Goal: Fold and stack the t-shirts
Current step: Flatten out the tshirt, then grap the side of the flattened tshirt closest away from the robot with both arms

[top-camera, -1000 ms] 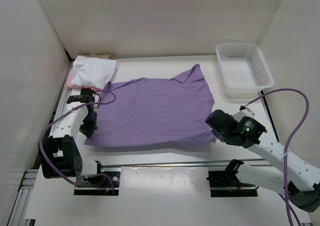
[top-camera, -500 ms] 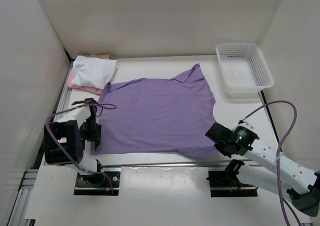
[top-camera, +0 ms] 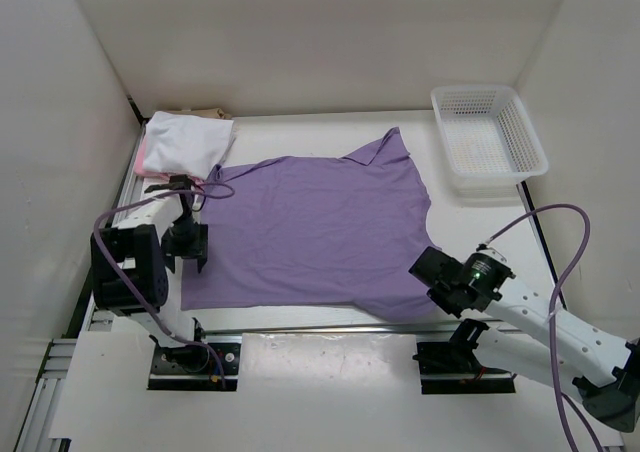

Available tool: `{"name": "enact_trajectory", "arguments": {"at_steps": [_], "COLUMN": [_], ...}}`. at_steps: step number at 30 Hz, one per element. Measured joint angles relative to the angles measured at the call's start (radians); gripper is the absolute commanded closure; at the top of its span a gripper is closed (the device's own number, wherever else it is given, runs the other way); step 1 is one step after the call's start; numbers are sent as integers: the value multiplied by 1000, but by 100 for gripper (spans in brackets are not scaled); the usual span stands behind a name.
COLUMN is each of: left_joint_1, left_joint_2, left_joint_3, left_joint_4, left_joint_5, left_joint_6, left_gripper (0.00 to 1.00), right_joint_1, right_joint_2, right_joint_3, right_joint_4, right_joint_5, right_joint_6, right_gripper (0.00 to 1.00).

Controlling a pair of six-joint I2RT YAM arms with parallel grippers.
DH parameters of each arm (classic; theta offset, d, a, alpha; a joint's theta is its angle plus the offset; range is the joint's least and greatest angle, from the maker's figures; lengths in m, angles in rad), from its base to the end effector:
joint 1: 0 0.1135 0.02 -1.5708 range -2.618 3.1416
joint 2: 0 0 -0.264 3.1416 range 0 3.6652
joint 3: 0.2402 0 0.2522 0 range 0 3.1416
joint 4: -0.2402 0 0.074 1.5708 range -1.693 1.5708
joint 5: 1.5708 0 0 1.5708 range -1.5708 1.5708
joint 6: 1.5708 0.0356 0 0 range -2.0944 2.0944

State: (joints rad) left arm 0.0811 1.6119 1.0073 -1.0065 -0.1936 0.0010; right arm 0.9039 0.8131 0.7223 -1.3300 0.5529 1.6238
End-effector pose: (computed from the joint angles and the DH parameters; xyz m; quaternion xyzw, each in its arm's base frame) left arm 0.2607 0.0281 0.1785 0.0379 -0.9944 -0.0957 0.0240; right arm 0.0787 0.0698 0.2397 0.3570 0.8906 -0.0135 0.2812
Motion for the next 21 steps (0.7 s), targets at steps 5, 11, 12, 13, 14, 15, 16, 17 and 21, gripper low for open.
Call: {"name": "enact_trajectory", "arguments": {"at_steps": [5,11,12,13,14,15,16,17,21], "left_joint_1": [23,35,35,35,35,36,36,35,35], "left_joint_2": [-39,-55,-55,-53,-48,-47,-45,-42,-41], "left_joint_3": [-97,-185,-201,-214,-222,-227,-231,-233,-235], "left_joint_4": [-67,-46,-30,-13,-5,0,5,10,14], "left_joint_5": [18,14,15,14,14,14,15,19,26], "left_joint_6": [-1,0,0,-2,-2,-5,-5,-5,0], "left_gripper": [19,22,27,34,52,61,73,84,90], "right_joint_1": [0,0,0,0,0,0,0,0,1], "right_joint_2": [11,39,53,64,79,89,94,91,49], "right_joint_3": [0,1,3,4,6,8,9,10,23], "right_joint_4": [0,0,0,0,1,1,3,4,4], "right_joint_5": [0,1,2,2,2,2,1,1,13], "right_joint_6": [5,-21,-26,-30,-33,-34,-34,-33,-21], "right_gripper": [100,100,100,100,100,100,100,100,100]}}
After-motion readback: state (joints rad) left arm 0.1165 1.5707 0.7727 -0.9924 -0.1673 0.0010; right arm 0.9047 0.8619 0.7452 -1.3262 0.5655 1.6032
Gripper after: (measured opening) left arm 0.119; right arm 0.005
